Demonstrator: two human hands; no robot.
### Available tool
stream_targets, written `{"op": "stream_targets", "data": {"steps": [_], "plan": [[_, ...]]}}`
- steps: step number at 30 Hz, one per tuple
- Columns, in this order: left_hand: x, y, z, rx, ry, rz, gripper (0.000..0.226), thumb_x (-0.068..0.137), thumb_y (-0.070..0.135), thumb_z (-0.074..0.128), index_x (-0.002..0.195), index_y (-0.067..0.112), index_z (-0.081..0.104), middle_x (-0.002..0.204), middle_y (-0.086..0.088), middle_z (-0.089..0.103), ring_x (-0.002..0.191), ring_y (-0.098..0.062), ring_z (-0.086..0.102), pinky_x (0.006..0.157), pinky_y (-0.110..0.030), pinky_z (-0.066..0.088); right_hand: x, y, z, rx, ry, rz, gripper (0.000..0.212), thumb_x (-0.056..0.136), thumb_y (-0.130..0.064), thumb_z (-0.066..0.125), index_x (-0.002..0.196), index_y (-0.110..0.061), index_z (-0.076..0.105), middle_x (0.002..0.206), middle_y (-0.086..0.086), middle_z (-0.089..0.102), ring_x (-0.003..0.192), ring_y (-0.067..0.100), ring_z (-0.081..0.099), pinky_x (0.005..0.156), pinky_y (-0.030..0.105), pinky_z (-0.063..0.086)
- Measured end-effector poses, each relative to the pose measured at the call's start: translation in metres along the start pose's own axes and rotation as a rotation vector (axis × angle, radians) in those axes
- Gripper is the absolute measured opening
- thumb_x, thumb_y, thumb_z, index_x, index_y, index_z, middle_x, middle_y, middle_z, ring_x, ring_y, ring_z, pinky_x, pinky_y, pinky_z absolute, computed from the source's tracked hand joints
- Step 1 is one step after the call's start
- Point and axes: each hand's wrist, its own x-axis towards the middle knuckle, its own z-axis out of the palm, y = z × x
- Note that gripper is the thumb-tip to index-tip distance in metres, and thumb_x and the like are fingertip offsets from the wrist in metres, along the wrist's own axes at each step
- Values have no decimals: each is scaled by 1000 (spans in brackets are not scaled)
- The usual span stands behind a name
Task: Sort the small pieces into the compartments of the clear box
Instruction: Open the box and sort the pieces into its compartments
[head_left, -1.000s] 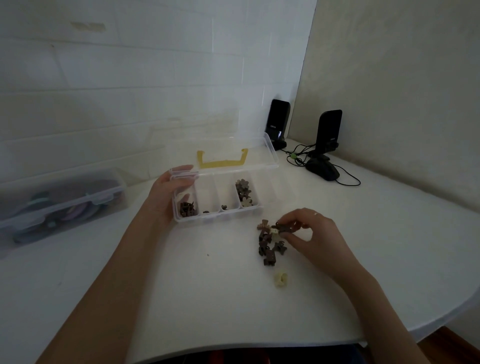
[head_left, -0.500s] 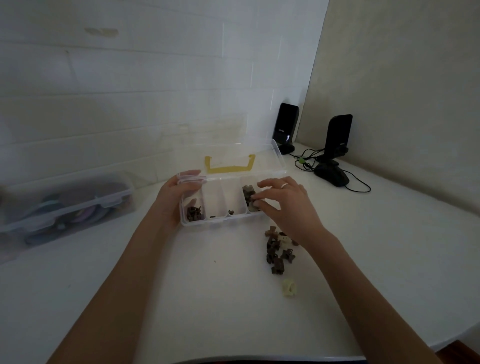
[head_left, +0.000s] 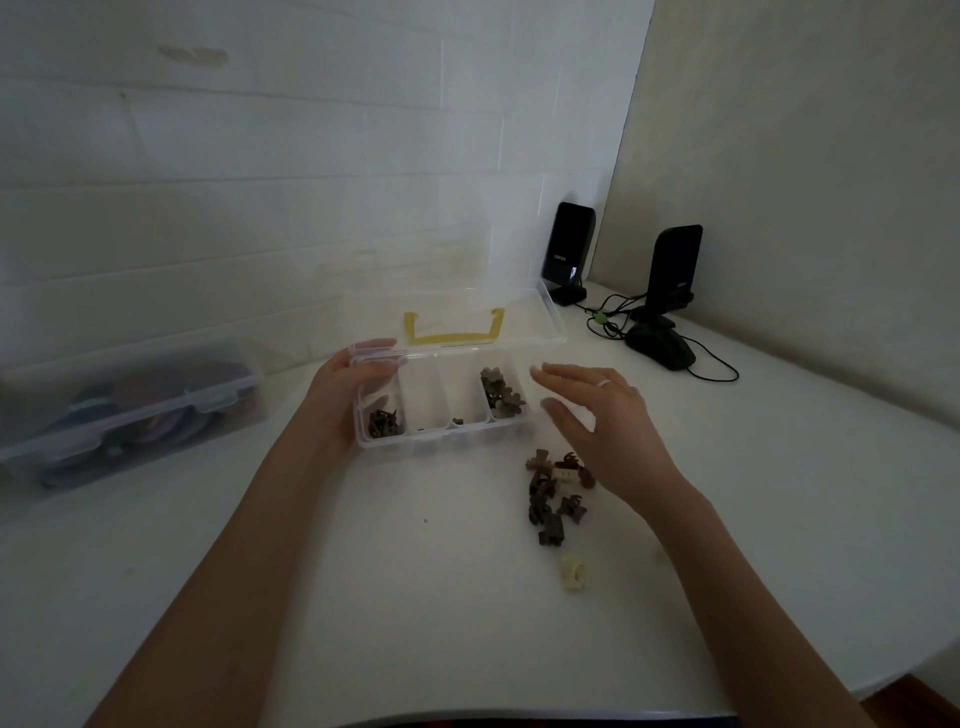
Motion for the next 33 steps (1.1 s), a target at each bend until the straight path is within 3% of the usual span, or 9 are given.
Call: {"op": "stream_targets", "data": {"steps": [2,5,12,15,18,25,27,30,33], "plan": [[0,-1,0,-2,6,-5,25,79,5,63,99,20,66,96,0,67,83,-9,60,69,-26,41,-5,8,-6,2,72,47,28,92,-25,57,118,-33,64,119,-12,63,113,10,51,99,43,41],[0,-1,-1,-7,12,-9,27,78,6,65,101,20,66,97,0,68,84,-9,59,72,-27,40,-16,21,-9,36,125,130,27,93,-24,54,115,-36,64,111,-16,62,108,8,52,95,36,43],[0,-2,1,7,15,-8,31,80,6,62,109,18,63,98,2,67,87,-9,57,73,-27,40,-33,37,-20,128,148,300,24,93,-20,51,109,-37,58,98,-13,60,84,3,54,65,16,38],[0,-3,1,10,16,-6,29,81,6,62,106,20,64,98,3,68,89,-9,57,74,-27,39,-38,38,-32,133,83,319,18,94,-27,50,97,-44,56,88,-20,59,77,0,53,59,16,35],[1,-3,0,16,11,-2,30,80,8,63,107,19,65,97,4,69,90,-10,58,74,-27,39,-47,37,-29,163,-37,348,17,95,-31,48,106,-40,56,95,-22,58,87,-3,54,68,16,37],[4,-4,-2,4,0,-15,30,80,6,62,107,19,65,97,3,68,85,-11,57,71,-27,39,-59,17,-10,258,-269,405,45,94,-50,37,136,-33,45,132,-10,53,119,3,45,106,29,31],[5,-4,-3,0,0,-15,31,80,5,62,108,18,65,96,2,68,83,-10,57,70,-27,39,-59,10,-7,281,-328,385,55,91,-57,31,141,-36,37,145,-10,41,134,4,32,118,38,16],[4,-5,-3,3,1,-11,31,80,5,63,108,16,65,95,1,68,82,-11,58,69,-28,39,-60,2,-7,278,-495,264,67,85,-70,37,144,-44,21,156,-16,16,142,0,2,117,36,-7],[4,-4,-2,-4,2,-13,26,80,5,62,102,18,65,95,0,67,82,-11,57,69,-28,38,-59,2,-4,118,-614,139,85,71,-76,51,143,-52,12,154,-24,1,141,-1,-14,115,36,-12]]}}
